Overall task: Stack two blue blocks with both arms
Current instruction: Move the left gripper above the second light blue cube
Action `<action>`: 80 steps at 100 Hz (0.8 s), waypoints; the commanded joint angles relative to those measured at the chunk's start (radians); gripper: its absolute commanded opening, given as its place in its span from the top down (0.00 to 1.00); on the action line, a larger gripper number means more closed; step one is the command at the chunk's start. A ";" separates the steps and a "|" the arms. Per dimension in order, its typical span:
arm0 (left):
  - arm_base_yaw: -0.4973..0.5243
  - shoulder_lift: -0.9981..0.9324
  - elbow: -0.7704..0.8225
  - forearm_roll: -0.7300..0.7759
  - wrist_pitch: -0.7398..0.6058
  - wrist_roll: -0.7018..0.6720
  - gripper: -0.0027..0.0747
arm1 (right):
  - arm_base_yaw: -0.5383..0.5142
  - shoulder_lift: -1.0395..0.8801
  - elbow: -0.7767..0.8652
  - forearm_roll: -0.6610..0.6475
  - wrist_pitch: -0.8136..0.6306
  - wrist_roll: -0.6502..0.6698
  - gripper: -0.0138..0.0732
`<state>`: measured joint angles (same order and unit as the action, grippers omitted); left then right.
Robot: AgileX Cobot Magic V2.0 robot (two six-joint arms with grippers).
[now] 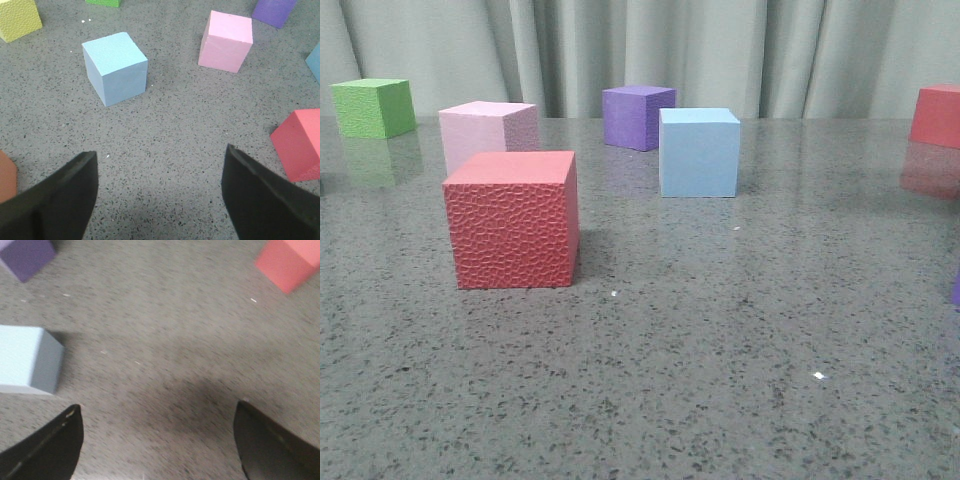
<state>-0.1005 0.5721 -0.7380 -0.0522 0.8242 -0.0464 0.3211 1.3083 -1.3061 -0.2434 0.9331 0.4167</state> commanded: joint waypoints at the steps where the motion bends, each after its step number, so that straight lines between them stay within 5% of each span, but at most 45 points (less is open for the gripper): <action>1: -0.006 0.009 -0.036 -0.007 -0.064 0.000 0.33 | -0.042 -0.099 0.040 -0.032 -0.065 -0.013 0.14; 45: -0.006 0.009 -0.036 -0.007 -0.064 0.000 0.33 | -0.116 -0.428 0.382 -0.069 -0.078 -0.013 0.14; 80: -0.006 0.009 -0.036 -0.021 -0.084 0.000 0.33 | -0.116 -0.513 0.458 -0.084 -0.077 -0.013 0.14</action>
<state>-0.1005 0.5721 -0.7380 -0.0539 0.8224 -0.0464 0.2116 0.8055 -0.8242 -0.2865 0.9105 0.4143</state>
